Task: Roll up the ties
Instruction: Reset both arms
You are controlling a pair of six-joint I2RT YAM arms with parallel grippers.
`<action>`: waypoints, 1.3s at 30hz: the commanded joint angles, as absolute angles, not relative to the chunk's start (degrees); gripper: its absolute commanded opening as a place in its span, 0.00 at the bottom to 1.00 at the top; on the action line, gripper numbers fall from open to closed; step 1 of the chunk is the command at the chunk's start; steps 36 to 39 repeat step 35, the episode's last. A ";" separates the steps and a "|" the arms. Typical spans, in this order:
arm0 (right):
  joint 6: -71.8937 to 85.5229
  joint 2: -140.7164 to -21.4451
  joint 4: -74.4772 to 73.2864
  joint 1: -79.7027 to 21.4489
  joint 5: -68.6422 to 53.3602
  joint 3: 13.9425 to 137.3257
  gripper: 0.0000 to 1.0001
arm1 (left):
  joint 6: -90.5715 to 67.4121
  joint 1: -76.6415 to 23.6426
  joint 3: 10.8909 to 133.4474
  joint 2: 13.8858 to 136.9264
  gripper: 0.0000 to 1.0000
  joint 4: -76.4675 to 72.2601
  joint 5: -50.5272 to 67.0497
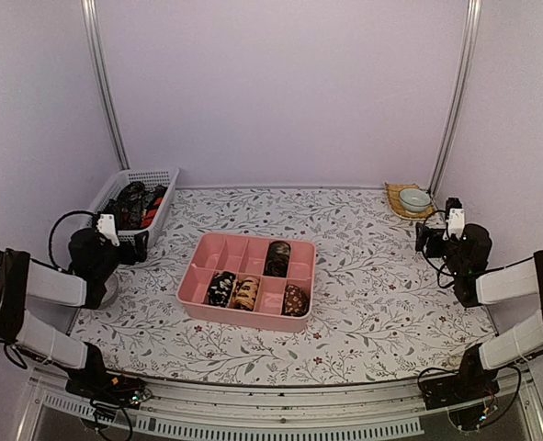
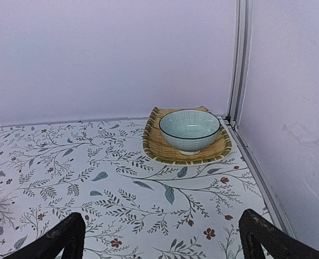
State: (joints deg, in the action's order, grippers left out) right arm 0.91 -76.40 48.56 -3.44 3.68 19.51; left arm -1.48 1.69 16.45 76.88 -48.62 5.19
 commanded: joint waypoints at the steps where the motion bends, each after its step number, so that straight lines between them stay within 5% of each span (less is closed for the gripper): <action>1: 3.49 -84.38 77.91 -2.54 4.23 8.86 1.00 | 0.17 2.33 15.03 78.16 1.00 -60.98 6.37; 4: 3.12 -90.22 90.93 -2.46 4.67 5.42 1.00 | 1.03 2.35 13.64 79.35 1.00 -65.59 6.44; 11: 3.16 -88.74 78.51 -2.16 3.27 10.97 1.00 | 1.46 2.29 11.19 88.95 1.00 -80.68 4.45; 13: 2.67 -88.66 74.25 -1.85 0.54 13.08 1.00 | 0.84 2.20 14.85 87.79 1.00 -71.02 3.87; 39: 4.39 -88.51 70.24 -0.90 1.51 14.99 1.00 | 2.20 0.97 14.86 88.61 1.00 -72.69 2.35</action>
